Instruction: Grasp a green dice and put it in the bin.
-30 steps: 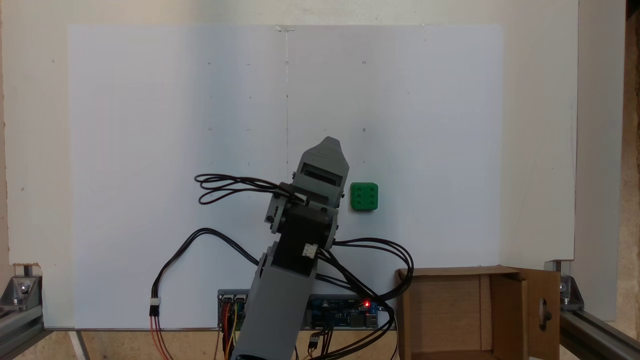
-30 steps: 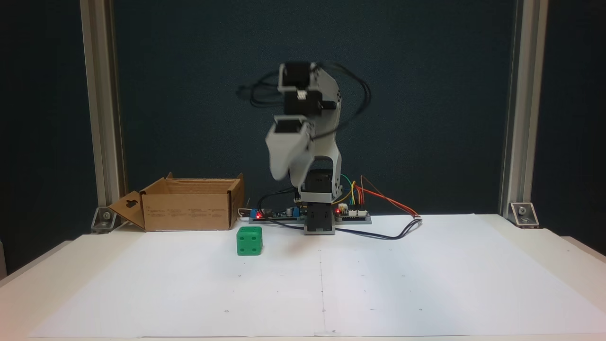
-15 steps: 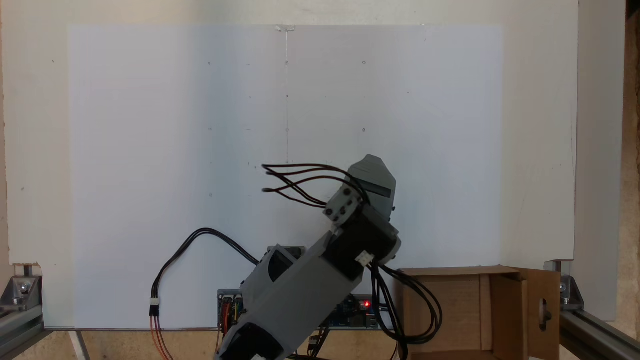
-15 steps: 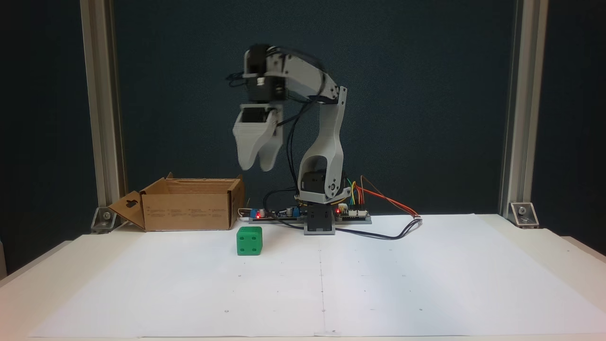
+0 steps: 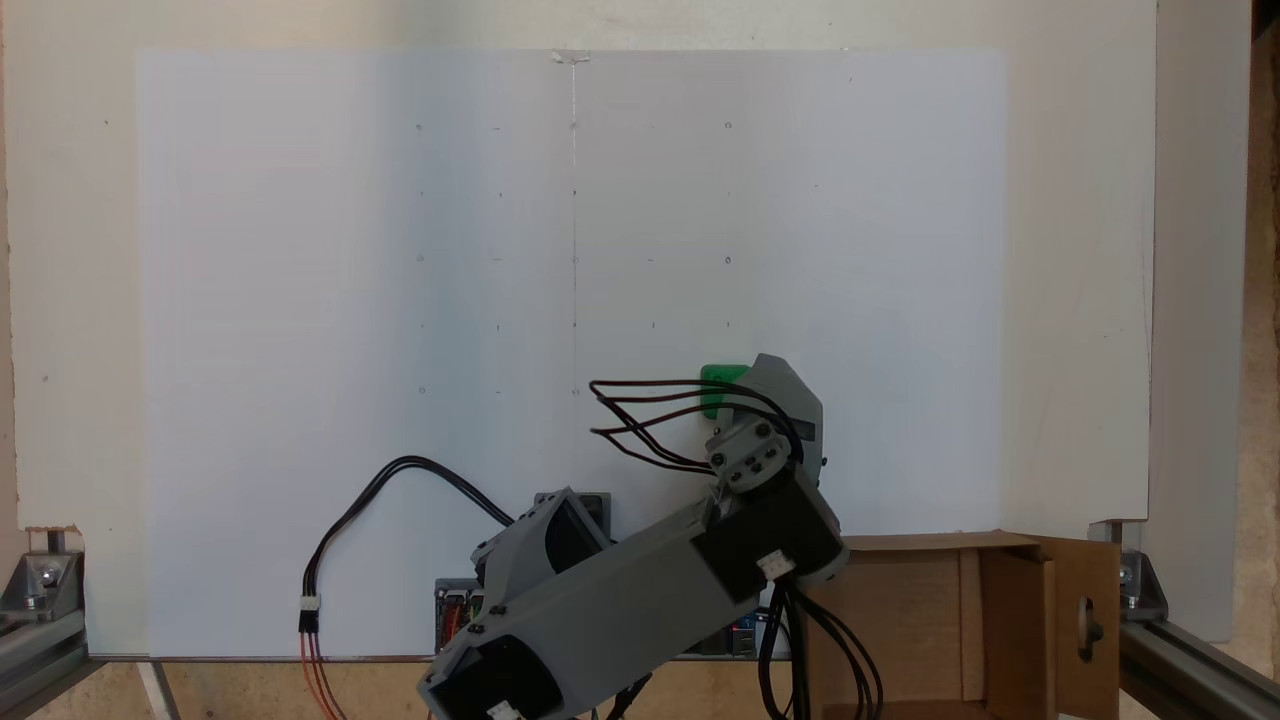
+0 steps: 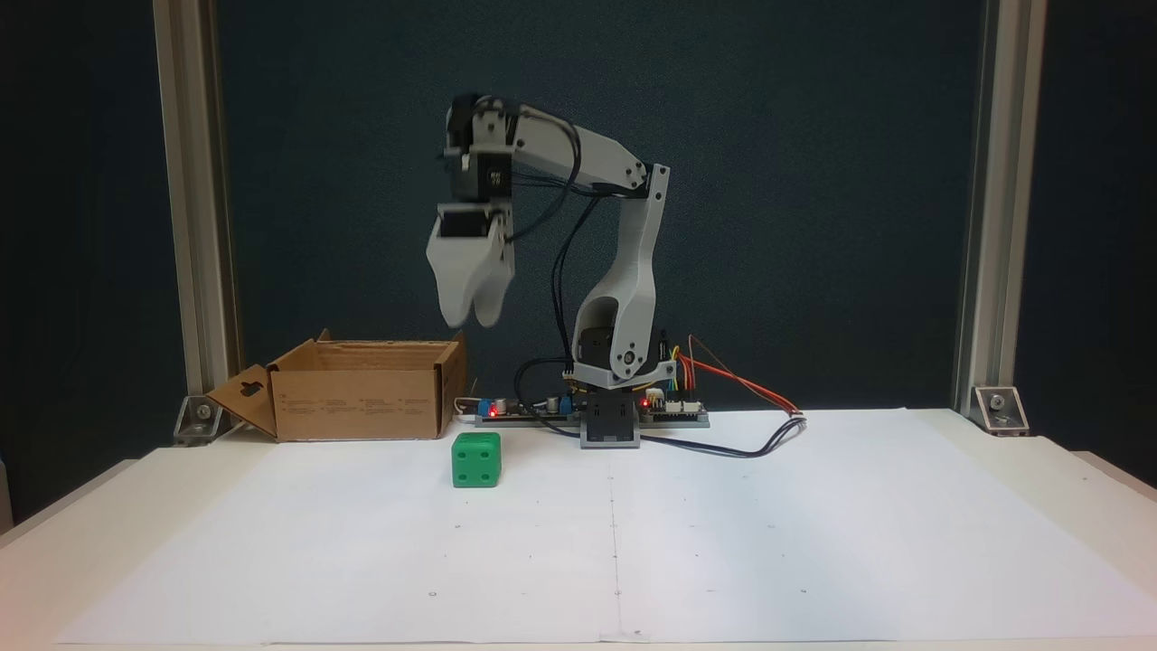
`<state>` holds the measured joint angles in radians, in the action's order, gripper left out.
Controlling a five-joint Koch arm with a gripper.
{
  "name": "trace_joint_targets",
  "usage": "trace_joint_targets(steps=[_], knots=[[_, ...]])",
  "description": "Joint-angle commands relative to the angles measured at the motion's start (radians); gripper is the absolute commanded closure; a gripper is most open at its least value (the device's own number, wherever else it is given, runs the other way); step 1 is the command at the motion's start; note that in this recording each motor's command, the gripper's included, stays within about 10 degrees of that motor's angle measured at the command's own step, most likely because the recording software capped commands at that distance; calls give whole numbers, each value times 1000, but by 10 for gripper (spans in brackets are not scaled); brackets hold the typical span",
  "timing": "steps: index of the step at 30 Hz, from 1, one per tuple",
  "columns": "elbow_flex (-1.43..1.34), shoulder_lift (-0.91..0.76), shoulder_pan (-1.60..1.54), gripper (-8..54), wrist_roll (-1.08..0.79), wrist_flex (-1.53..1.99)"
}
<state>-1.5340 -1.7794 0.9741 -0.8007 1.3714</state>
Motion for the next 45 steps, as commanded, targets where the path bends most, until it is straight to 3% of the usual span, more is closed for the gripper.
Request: trace_joint_targets(steps=[1,17,45], knots=[[3,-6,11,-13,-83,34],[-322,-20,-18,-14,-84,-299],[-394,-37,14,-13,-106,-434]])
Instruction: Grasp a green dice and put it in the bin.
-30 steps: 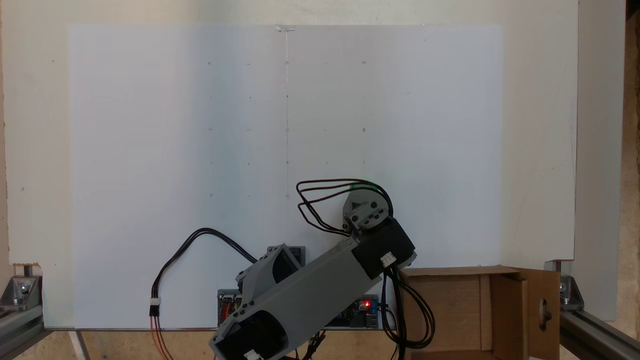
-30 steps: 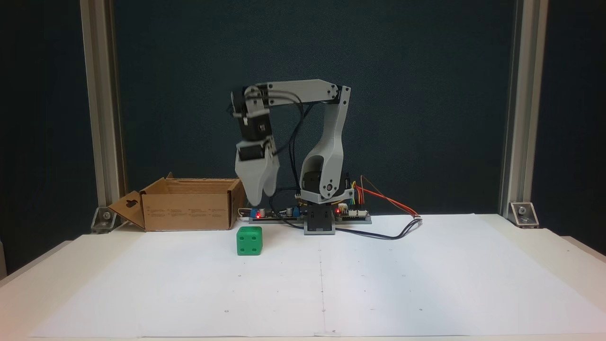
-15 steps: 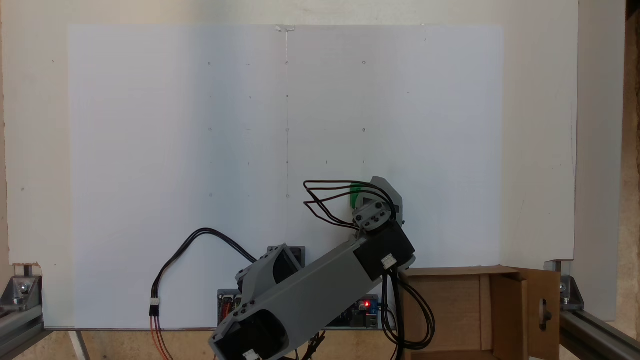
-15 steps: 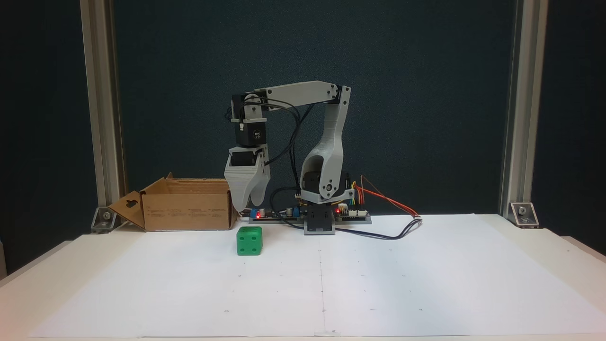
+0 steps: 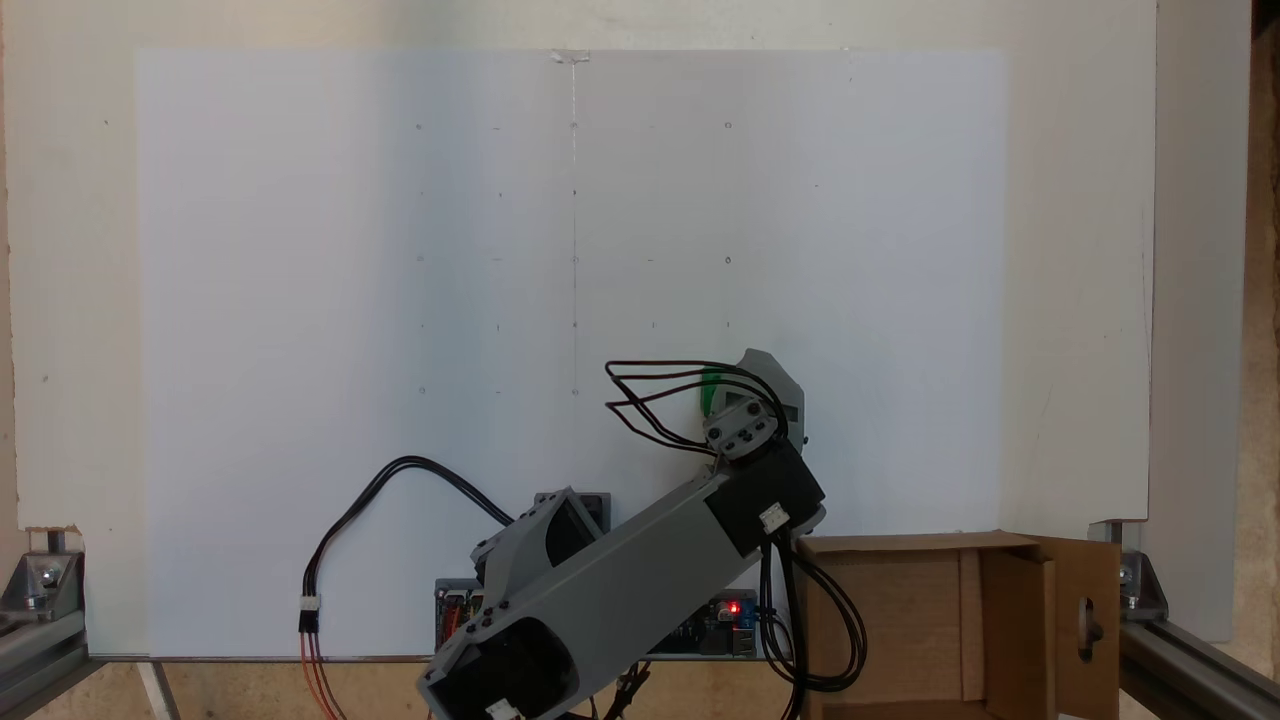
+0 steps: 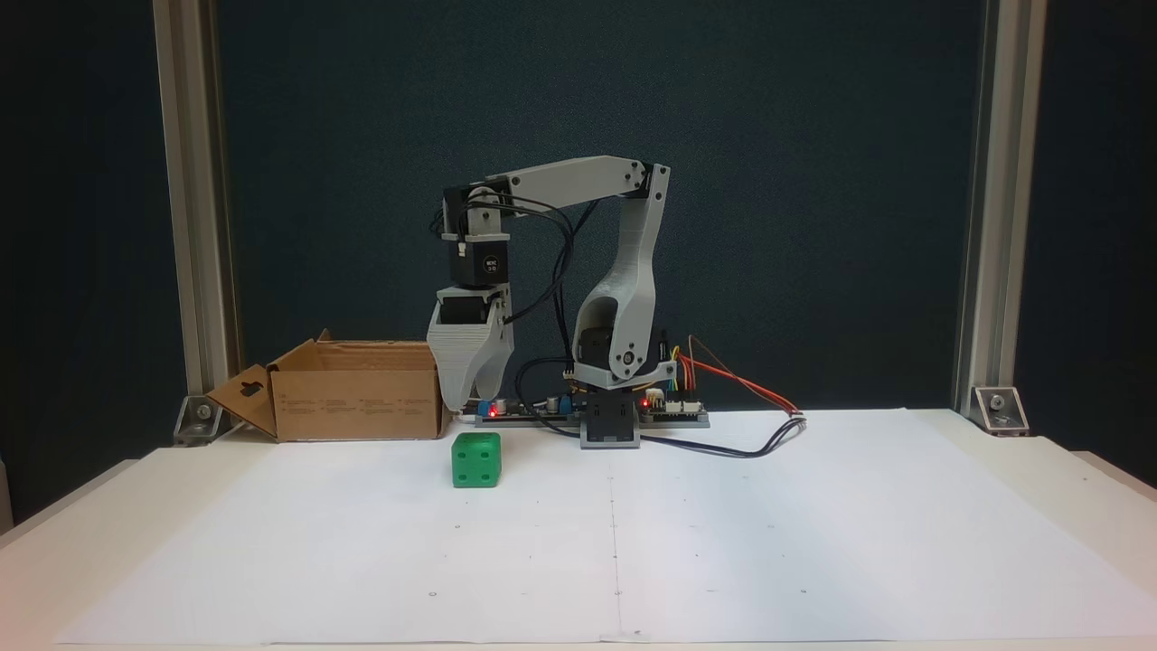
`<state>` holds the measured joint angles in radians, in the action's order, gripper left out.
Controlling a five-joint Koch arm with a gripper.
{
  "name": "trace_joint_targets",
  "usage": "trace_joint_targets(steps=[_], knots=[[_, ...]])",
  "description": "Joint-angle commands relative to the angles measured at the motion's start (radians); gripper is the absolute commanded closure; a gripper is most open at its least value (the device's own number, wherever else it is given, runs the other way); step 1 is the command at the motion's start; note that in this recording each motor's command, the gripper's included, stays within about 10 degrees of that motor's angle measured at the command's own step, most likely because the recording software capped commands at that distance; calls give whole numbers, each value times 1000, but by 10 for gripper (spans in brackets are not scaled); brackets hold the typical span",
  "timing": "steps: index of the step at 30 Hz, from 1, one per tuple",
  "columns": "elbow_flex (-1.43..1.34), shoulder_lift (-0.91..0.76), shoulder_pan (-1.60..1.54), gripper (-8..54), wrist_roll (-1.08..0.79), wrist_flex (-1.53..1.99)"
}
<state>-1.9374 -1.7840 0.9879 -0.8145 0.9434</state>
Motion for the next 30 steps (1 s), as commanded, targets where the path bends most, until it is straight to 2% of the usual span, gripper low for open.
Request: trace_joint_targets(steps=[1,10,30], knots=[[3,-35,-2,-13,-115,-8],[-54,-67,-17,-13,-268,-40],[-61,-23,-38,-4,-267,-166]])
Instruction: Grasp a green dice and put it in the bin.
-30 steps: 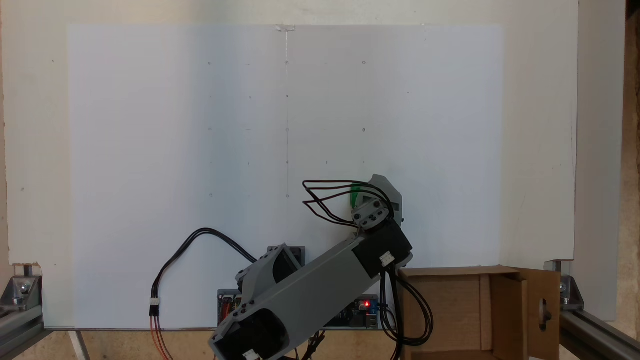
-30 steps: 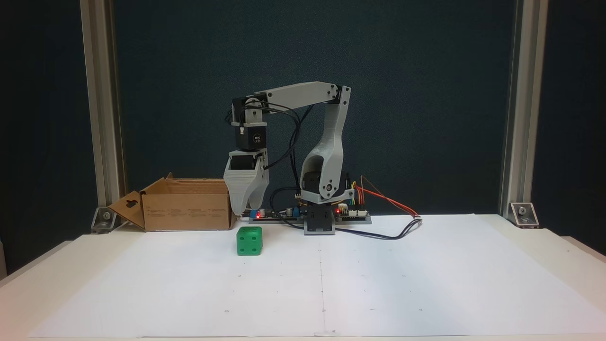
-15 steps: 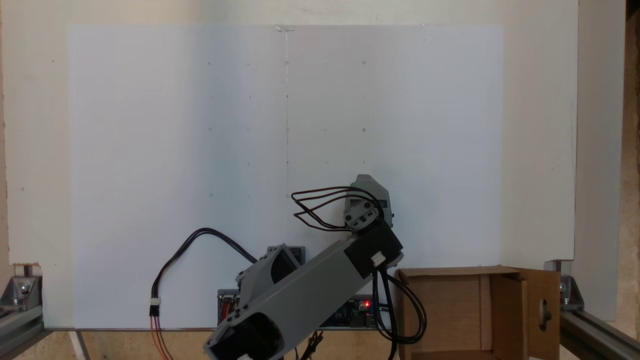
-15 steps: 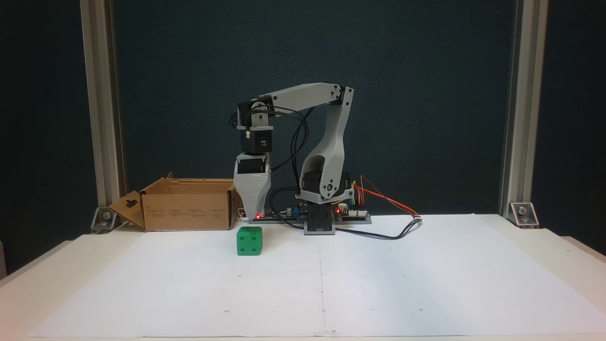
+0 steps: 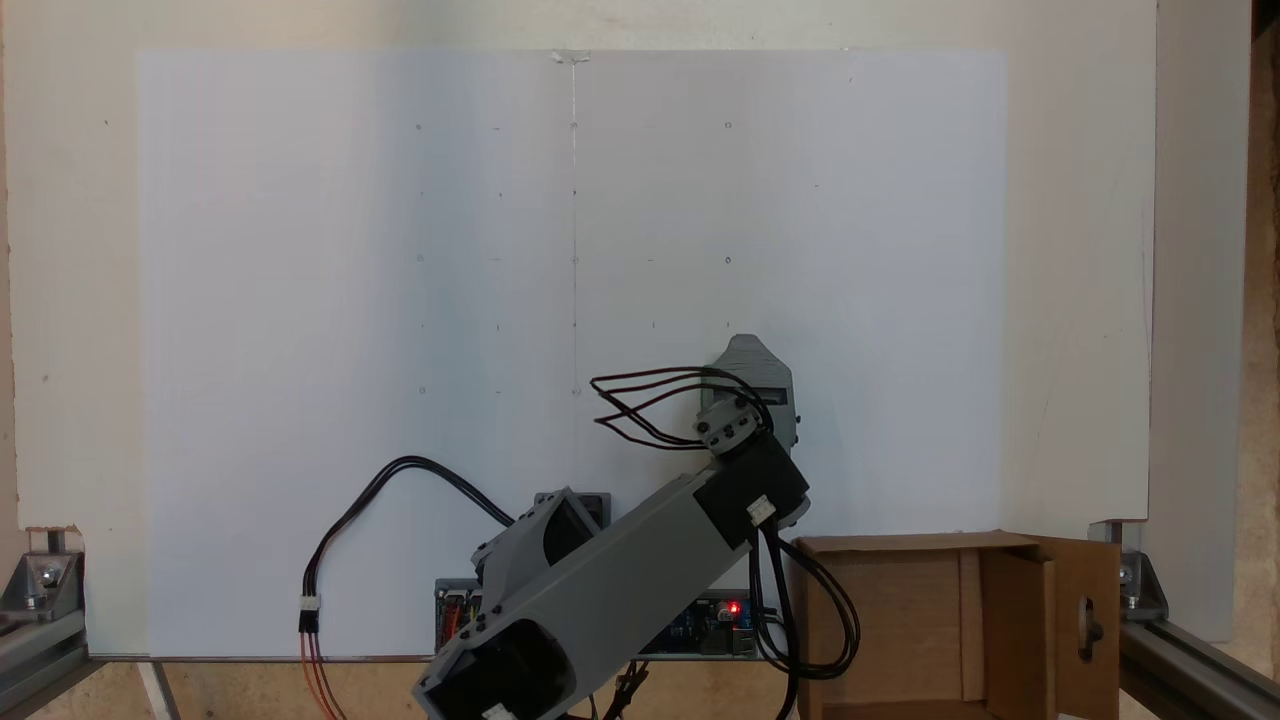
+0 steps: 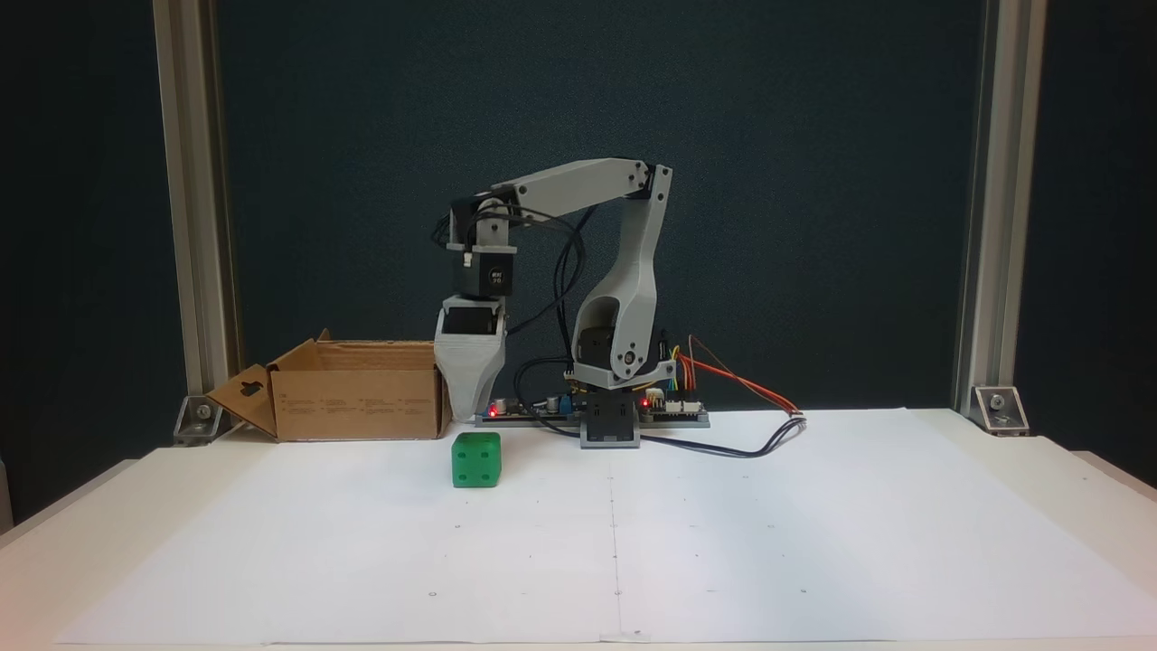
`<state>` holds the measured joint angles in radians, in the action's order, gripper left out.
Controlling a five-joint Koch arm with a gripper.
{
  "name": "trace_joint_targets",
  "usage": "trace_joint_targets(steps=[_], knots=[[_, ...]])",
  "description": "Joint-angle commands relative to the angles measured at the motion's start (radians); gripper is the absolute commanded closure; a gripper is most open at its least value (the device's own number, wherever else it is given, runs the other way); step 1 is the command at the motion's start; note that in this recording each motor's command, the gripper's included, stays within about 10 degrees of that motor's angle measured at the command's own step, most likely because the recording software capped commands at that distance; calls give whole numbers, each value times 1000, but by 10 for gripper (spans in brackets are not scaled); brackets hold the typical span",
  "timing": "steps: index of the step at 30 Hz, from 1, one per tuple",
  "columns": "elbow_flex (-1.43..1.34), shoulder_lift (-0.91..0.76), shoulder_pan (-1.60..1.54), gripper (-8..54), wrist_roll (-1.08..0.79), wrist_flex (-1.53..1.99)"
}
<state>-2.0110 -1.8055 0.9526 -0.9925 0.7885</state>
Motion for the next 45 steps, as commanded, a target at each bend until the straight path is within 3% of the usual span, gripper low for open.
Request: trace_joint_targets(steps=[1,29,45], knots=[[5,-2,-3,-4,-89,-11],[-26,21,9,25,-77,-35],[-26,141,-3,33,-48,-41]])
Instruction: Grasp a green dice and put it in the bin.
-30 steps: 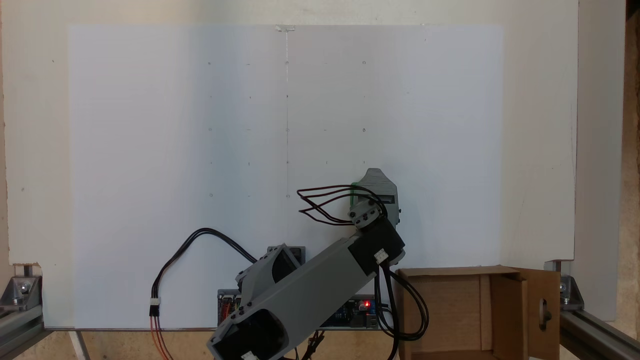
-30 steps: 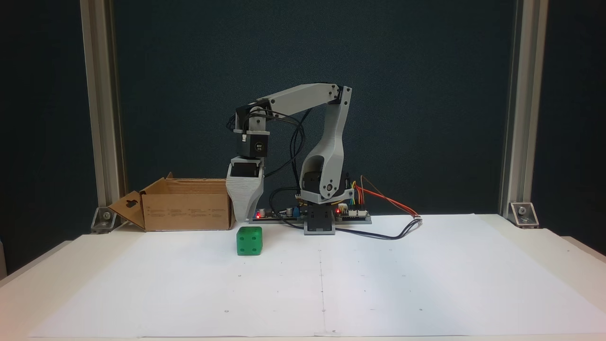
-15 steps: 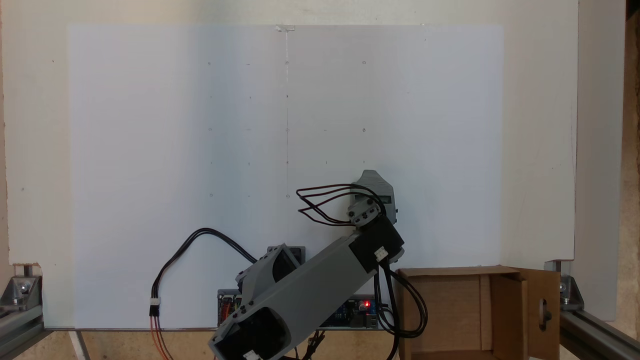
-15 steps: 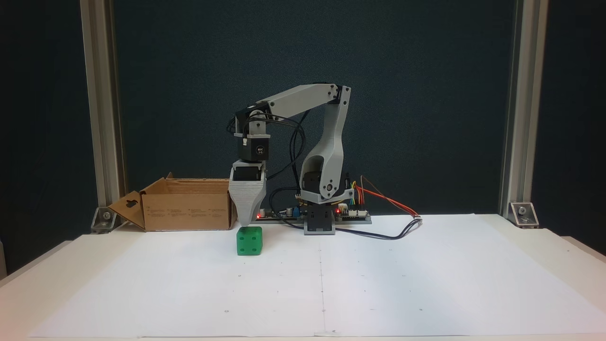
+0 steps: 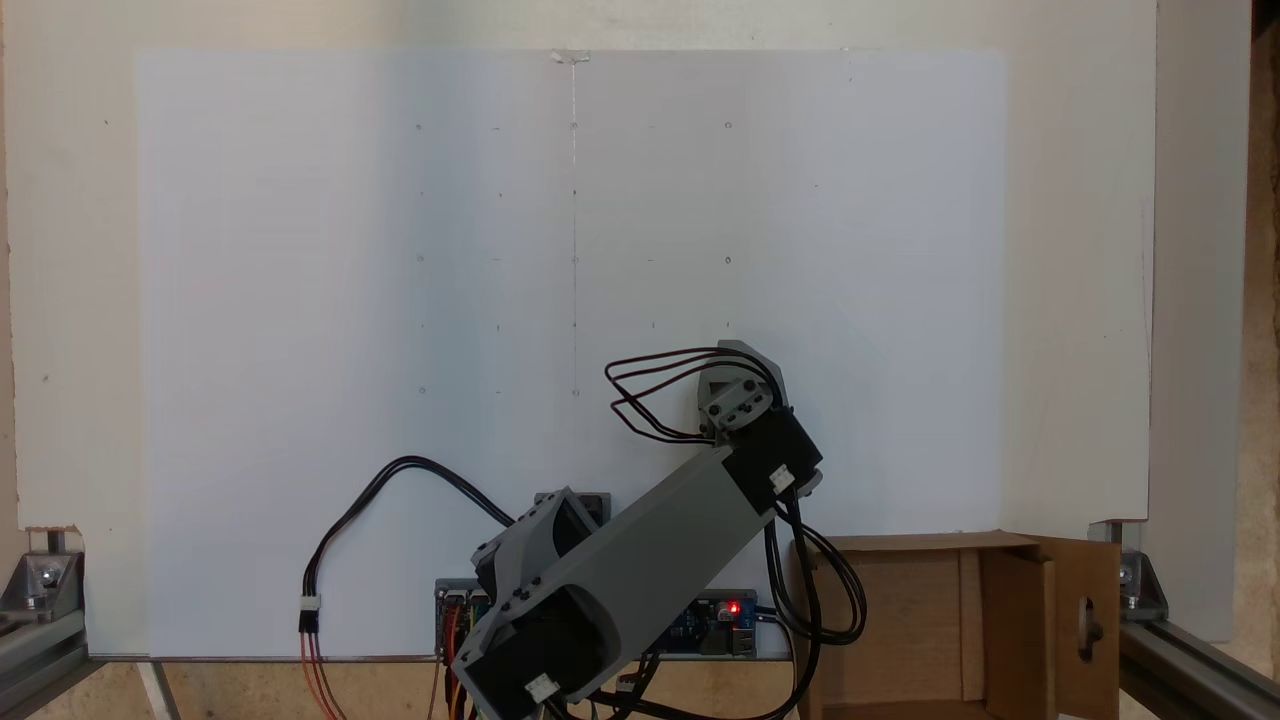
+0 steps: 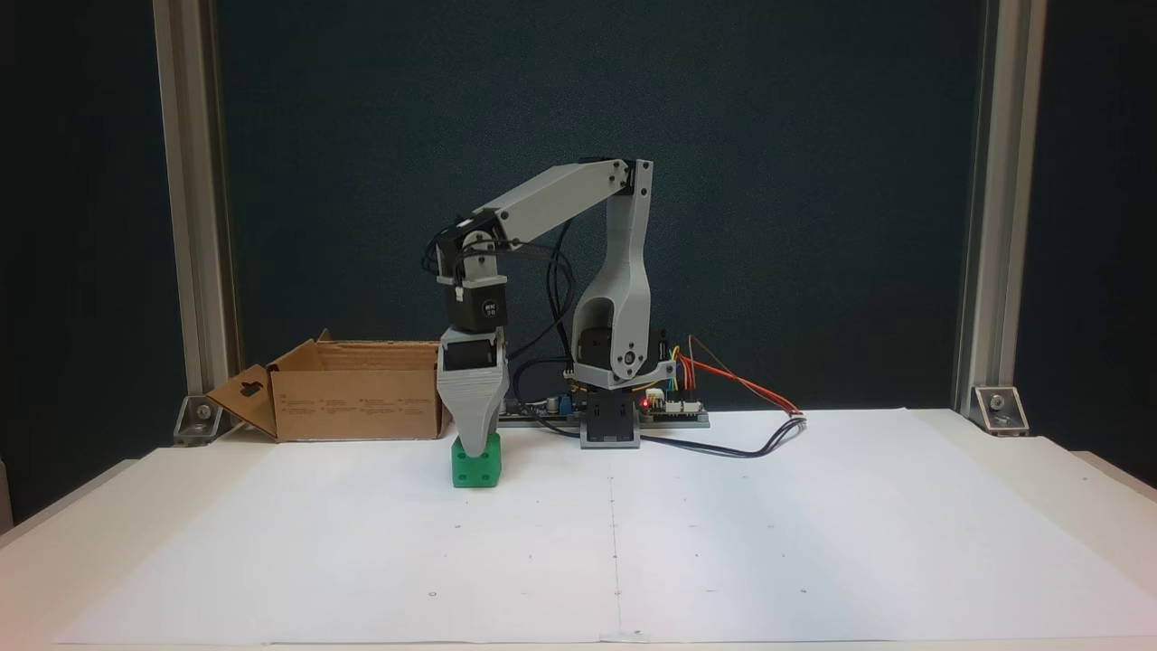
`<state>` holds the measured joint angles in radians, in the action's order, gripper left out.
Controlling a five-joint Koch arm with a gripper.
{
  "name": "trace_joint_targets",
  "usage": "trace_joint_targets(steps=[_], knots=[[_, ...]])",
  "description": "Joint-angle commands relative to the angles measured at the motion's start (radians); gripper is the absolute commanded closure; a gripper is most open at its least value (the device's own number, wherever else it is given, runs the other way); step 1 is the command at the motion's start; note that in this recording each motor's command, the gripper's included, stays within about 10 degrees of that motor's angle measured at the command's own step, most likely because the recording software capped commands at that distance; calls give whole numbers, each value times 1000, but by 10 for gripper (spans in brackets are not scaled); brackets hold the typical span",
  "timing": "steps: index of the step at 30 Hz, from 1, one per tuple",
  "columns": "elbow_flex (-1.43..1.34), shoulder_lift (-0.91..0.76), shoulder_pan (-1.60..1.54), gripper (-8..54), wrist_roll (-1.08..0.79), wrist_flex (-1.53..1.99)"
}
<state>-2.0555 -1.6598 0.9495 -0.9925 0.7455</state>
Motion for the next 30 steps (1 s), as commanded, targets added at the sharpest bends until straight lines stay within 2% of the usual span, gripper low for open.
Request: trace_joint_targets(steps=[1,18,30], knots=[[18,-5,-2,33,-40,0],[20,-5,-35,39,192,-20],[18,44,-37,37,207,-48]])
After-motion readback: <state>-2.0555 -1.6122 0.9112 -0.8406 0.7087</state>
